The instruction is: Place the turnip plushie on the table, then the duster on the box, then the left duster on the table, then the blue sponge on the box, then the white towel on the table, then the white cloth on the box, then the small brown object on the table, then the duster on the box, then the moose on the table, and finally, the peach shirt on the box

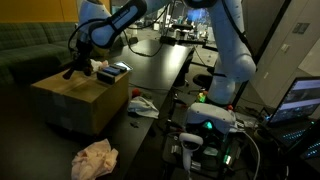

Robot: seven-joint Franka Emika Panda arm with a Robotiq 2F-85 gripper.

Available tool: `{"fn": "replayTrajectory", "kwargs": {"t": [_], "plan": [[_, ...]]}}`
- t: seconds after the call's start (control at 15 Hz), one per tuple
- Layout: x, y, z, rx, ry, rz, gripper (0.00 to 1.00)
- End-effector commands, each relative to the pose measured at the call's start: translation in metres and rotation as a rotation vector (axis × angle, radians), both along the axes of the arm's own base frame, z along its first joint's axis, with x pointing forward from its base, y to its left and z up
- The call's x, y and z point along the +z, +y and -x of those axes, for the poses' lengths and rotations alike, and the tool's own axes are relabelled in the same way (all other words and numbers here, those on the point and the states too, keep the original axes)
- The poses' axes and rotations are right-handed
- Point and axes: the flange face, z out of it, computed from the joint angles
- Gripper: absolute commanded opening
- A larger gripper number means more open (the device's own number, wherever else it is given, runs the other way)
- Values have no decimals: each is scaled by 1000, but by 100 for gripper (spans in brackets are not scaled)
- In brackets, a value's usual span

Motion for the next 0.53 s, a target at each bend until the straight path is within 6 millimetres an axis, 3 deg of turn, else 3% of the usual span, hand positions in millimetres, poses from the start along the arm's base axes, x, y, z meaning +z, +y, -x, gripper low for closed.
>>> {"fn": "replayTrajectory", "kwargs": {"t": [0.0,0.2,0.47], "plan": [[42,11,51,50,36,4,4],[64,19,89,77,72,13,4],[76,26,141,97,144,7,4]]}}
